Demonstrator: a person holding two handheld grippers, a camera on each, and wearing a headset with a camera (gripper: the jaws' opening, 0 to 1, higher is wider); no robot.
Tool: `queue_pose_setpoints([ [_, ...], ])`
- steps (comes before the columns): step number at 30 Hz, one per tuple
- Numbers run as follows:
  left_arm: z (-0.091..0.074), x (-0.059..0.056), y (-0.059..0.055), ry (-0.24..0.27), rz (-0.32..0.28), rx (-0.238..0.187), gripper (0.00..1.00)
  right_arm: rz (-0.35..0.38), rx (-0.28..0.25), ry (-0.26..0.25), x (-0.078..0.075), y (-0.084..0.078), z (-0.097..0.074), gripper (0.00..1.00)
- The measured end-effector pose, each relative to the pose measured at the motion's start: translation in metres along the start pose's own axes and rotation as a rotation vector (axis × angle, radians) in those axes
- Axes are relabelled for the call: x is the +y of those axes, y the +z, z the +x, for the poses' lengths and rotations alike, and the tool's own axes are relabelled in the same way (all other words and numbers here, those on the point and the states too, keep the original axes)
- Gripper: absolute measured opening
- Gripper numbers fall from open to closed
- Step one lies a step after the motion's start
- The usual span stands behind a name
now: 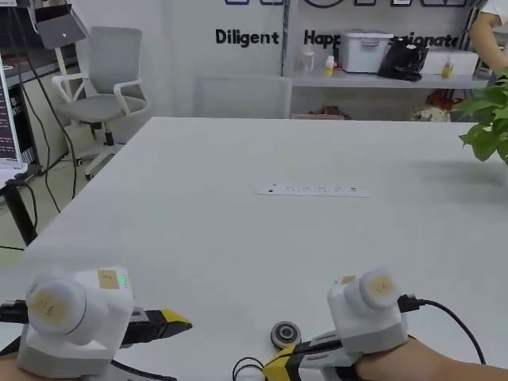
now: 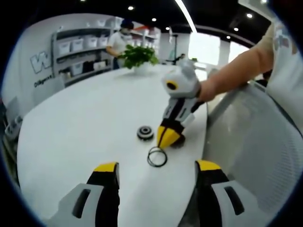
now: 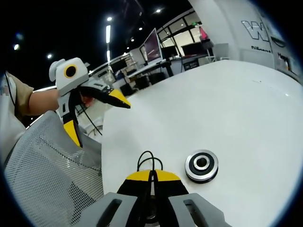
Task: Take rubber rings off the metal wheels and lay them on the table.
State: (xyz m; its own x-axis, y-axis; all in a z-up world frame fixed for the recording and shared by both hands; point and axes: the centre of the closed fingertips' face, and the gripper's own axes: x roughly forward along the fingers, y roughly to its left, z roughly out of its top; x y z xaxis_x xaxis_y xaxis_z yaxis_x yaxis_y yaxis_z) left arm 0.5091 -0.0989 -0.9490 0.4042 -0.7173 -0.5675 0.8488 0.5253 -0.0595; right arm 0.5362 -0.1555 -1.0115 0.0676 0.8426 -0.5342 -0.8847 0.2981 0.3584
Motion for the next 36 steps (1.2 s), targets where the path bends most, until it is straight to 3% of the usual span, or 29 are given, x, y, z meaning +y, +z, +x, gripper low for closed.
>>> queue_pose_setpoints([
  [10,0.002,0.002,0.000,-0.003,-0.002,0.005,0.65,-0.023,0.014,0.009,0.003,-0.001,-0.003,0.06],
  [24,0.005,0.006,0.005,-0.008,0.006,0.010,0.65,-0.054,-0.013,0.024,0.012,0.009,-0.017,0.16],
  [36,0.013,0.012,0.014,-0.015,0.011,0.011,0.64,-0.066,-0.057,-0.004,0.002,0.020,-0.036,0.21],
])
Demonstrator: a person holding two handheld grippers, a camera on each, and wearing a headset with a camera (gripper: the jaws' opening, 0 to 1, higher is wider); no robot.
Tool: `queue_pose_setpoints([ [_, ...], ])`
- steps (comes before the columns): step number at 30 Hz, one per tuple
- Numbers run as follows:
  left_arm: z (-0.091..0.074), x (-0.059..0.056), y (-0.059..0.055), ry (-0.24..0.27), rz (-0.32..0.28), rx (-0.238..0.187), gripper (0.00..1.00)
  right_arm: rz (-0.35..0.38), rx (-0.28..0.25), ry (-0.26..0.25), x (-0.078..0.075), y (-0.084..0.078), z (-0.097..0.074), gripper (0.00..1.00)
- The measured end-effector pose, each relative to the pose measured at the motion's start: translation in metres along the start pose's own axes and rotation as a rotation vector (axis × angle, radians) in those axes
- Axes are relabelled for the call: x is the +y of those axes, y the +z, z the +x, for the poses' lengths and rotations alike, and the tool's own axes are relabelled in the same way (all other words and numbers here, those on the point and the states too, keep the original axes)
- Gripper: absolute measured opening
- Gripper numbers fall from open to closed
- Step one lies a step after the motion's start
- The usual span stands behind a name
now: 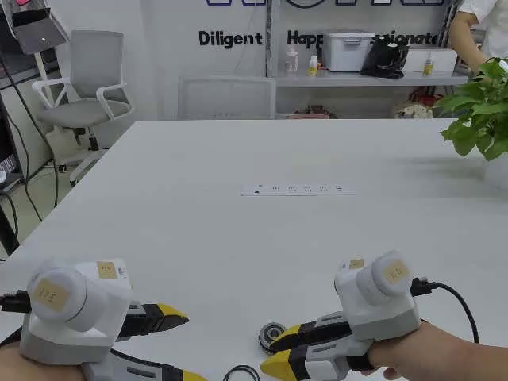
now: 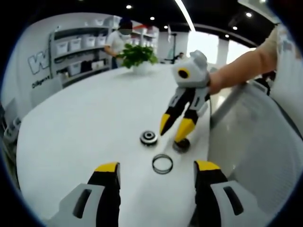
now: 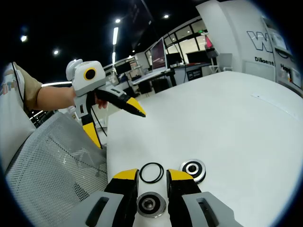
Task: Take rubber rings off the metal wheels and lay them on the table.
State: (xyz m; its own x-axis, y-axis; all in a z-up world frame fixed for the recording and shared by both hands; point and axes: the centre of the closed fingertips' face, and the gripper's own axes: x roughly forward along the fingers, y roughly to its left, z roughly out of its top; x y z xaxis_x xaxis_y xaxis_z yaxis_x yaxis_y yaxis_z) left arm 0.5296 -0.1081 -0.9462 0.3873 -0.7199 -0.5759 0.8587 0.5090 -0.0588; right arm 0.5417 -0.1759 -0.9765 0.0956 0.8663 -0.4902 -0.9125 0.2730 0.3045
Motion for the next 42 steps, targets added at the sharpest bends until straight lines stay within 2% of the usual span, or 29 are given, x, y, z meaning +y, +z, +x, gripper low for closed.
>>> queue_pose_setpoints([
  [12,0.012,0.008,0.010,-0.007,0.007,0.000,0.63,-0.004,-0.029,-0.072,-0.024,0.003,-0.023,0.26],
  [19,0.018,0.015,0.013,-0.004,0.021,0.003,0.60,-0.018,-0.021,-0.111,-0.037,-0.001,-0.029,0.28],
  [24,0.025,0.018,0.013,-0.005,0.011,0.004,0.59,-0.027,-0.008,-0.129,-0.045,-0.005,-0.028,0.29],
  [31,0.040,0.016,0.009,-0.023,0.036,0.033,0.58,-0.036,0.023,-0.147,-0.054,-0.016,-0.021,0.29],
  [42,0.057,0.015,0.008,-0.043,0.042,0.054,0.54,-0.047,0.045,-0.143,-0.055,-0.023,-0.012,0.29],
])
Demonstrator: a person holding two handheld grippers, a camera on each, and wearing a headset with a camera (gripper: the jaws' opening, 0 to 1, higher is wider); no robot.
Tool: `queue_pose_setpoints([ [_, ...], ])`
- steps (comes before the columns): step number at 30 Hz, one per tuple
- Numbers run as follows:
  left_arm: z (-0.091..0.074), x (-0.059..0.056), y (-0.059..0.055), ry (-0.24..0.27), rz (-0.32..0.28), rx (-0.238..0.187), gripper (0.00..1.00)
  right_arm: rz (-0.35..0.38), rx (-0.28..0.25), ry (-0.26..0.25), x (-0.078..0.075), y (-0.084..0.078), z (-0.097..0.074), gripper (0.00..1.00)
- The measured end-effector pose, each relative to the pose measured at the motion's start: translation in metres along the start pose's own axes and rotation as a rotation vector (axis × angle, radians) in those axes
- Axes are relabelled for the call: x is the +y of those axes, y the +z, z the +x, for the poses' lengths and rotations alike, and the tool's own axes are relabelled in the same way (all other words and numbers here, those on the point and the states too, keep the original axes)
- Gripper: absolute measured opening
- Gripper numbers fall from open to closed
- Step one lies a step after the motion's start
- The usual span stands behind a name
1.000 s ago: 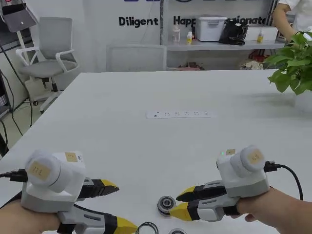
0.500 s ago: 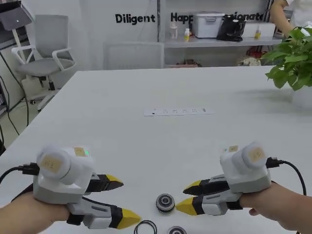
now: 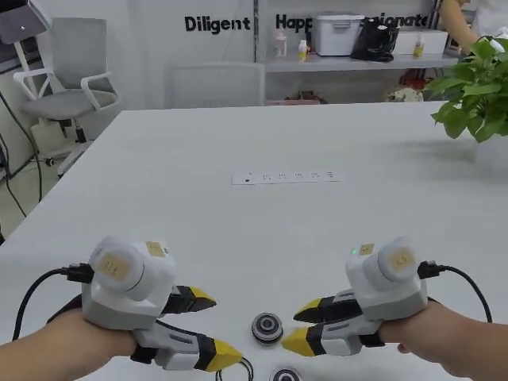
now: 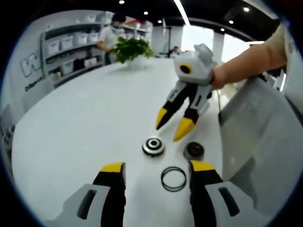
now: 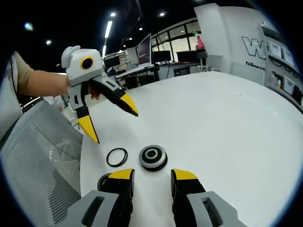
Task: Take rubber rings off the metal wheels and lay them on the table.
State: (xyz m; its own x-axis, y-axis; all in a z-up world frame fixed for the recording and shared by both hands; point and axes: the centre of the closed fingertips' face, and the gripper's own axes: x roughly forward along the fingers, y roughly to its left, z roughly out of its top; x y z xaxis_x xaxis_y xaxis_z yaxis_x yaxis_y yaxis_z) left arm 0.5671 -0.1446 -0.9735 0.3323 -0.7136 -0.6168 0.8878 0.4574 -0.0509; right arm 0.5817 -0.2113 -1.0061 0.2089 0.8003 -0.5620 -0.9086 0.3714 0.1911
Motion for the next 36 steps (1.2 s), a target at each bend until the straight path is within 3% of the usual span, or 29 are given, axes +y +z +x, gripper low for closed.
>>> queue_pose_setpoints([
  [36,0.048,-0.004,0.013,-0.054,-0.030,0.009,0.36,-0.012,-0.023,0.021,0.005,-0.004,0.011,0.30],
])
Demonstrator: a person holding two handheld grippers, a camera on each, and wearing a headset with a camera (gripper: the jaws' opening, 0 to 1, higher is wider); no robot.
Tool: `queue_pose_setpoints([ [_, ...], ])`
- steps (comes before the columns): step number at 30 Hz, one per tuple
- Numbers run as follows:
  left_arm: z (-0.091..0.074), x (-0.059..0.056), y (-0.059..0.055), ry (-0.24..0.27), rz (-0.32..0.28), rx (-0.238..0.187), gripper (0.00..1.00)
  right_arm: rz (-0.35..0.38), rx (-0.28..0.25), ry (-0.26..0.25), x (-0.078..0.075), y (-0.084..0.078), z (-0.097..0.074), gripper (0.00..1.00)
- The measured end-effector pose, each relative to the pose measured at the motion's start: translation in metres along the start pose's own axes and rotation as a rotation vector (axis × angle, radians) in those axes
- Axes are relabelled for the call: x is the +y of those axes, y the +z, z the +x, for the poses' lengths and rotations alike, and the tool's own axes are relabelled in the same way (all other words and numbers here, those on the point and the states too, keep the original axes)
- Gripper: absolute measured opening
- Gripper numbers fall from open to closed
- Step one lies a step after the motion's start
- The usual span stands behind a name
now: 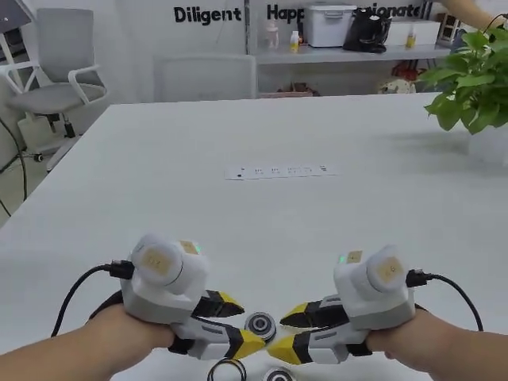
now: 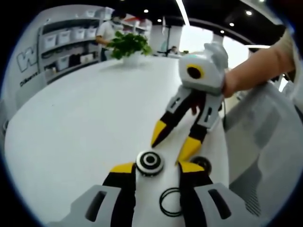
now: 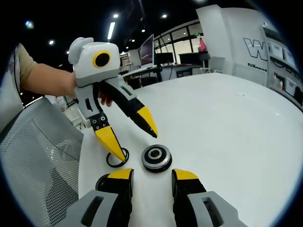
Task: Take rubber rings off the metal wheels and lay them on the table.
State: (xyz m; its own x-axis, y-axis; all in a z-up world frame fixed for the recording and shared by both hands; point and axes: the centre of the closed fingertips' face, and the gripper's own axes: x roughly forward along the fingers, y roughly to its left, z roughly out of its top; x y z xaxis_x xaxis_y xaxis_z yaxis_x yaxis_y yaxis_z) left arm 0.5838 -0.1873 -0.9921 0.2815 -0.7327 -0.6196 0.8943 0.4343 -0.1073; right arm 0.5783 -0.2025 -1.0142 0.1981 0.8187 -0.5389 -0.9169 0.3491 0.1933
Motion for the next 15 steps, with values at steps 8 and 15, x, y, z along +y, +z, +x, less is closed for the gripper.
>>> queue_pose_setpoints([
  [8,0.010,-0.003,0.000,-0.006,0.004,0.017,0.30,0.004,-0.006,0.003,0.001,0.000,0.000,0.30],
  [15,0.014,0.002,0.000,0.004,0.004,0.027,0.26,0.004,-0.010,0.003,0.000,0.000,0.000,0.30],
])
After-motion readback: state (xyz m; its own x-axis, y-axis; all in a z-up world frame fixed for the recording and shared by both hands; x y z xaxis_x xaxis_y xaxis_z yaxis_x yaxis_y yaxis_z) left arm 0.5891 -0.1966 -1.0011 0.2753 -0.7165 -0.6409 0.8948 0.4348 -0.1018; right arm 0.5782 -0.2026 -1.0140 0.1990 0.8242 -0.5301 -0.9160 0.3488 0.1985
